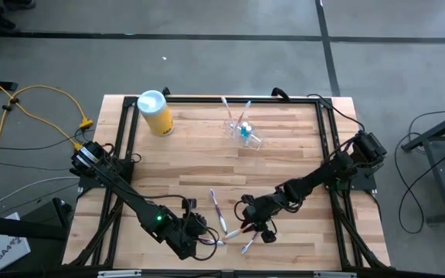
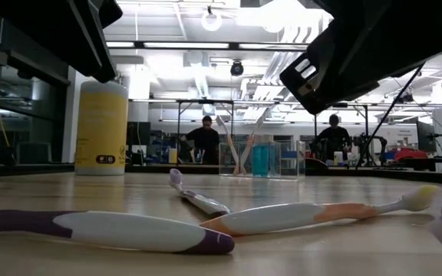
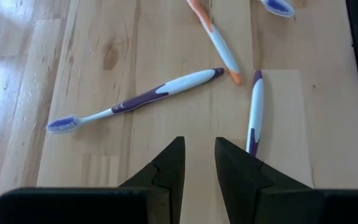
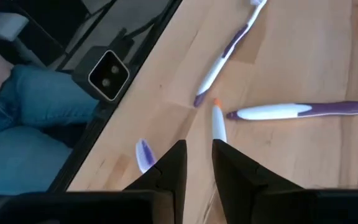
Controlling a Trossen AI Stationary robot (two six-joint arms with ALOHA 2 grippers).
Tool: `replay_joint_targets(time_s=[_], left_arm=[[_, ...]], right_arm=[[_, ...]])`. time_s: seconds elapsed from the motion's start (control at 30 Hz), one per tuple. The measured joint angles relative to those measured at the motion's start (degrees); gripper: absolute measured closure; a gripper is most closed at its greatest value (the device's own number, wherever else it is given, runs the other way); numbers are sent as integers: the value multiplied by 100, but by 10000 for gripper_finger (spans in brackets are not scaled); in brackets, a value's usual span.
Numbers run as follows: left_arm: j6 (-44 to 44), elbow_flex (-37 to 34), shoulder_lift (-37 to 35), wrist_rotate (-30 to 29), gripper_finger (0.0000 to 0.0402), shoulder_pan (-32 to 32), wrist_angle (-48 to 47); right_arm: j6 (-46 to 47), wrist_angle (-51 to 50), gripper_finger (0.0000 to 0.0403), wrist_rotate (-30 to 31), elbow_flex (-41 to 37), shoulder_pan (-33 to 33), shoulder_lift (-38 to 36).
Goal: Pick & Place toothbrushing station
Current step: Put the orange toothbrush into the transparent organizer
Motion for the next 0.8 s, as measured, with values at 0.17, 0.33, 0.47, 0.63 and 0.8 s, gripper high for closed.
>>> replay_joint_targets(time_s=[0.17, 0.33, 0.47, 0.63, 0.8], left_arm=[[-18, 0, 0, 0, 321, -81, 90], [-18, 0, 0, -7, 321, -179, 170], [-19, 1, 2, -14, 321, -205, 177], [-29, 2, 2, -46, 321, -197, 178], [-40, 2, 2, -44, 321, -199, 191]], right_arm=[[25, -77, 334, 44, 0, -46, 0], [5, -225, 313, 4, 0, -108, 12], [1, -214, 265, 18, 0, -135, 22], [27, -224, 217, 111, 0, -136, 24], [62, -390, 206, 431, 0, -135, 31]])
